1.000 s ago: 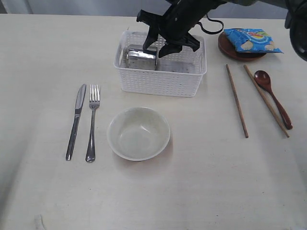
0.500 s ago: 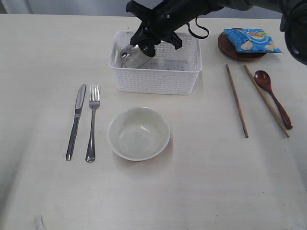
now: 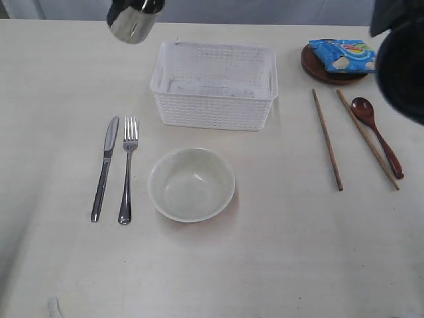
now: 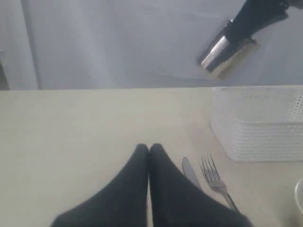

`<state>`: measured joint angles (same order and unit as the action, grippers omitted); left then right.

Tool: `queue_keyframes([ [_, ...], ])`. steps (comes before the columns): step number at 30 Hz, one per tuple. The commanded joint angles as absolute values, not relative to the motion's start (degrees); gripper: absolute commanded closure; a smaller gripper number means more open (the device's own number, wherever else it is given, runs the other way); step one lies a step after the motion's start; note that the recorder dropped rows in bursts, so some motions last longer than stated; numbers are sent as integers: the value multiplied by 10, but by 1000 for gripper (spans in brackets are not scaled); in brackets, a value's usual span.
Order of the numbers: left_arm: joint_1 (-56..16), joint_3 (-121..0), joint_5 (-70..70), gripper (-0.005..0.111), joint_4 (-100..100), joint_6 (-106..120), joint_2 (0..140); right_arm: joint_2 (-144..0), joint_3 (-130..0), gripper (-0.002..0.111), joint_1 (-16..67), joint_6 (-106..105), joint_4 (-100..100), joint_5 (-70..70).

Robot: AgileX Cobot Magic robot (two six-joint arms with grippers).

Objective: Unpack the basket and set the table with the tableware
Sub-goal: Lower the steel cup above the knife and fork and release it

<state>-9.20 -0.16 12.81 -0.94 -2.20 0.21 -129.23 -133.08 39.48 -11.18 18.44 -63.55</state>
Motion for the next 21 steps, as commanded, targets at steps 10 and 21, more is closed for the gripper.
queue_keyframes([
  [10,-93,0,122,107,-11,-22,0,-1391,-1409,109,494,-67,-33,-630],
  [21,-93,0,122,107,-11,-22,0,-1442,-1409,109,486,-65,-35,-628],
])
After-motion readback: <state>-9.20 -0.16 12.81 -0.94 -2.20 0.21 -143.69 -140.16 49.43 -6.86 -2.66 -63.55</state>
